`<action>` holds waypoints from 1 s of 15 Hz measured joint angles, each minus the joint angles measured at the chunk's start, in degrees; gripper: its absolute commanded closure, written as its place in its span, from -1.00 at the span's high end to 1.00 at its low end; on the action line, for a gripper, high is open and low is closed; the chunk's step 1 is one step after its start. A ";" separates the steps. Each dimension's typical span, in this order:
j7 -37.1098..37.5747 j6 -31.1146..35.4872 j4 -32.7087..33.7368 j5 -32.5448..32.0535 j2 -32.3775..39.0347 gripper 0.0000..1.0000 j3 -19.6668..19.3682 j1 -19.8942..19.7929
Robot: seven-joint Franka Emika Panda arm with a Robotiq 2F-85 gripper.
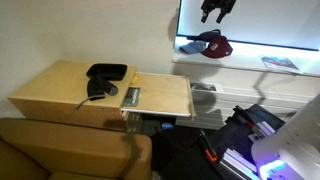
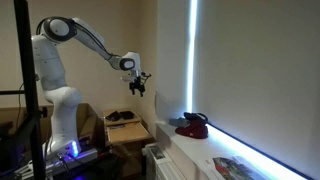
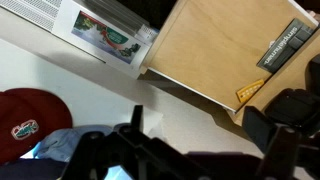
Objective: Put the sock in the black bowl
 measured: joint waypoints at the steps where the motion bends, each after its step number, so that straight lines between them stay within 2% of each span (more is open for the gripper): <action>1: 0.00 0.00 0.00 0.00 0.00 1.00 0.00 0.00; 3: -0.14 0.00 -0.15 0.01 -0.06 1.00 0.63 0.02; 5: -0.98 -0.02 -1.64 0.79 -1.15 1.00 3.46 1.77; 8: -1.01 -0.04 -4.37 5.24 -3.80 1.00 9.50 8.07; 11: 3.54 0.00 -4.76 8.57 -4.12 1.00 15.37 13.55; 13: 4.84 0.00 -4.75 8.73 -4.13 1.00 16.64 14.45; 15: 4.82 0.00 -4.75 8.72 -4.14 1.00 16.28 14.23</action>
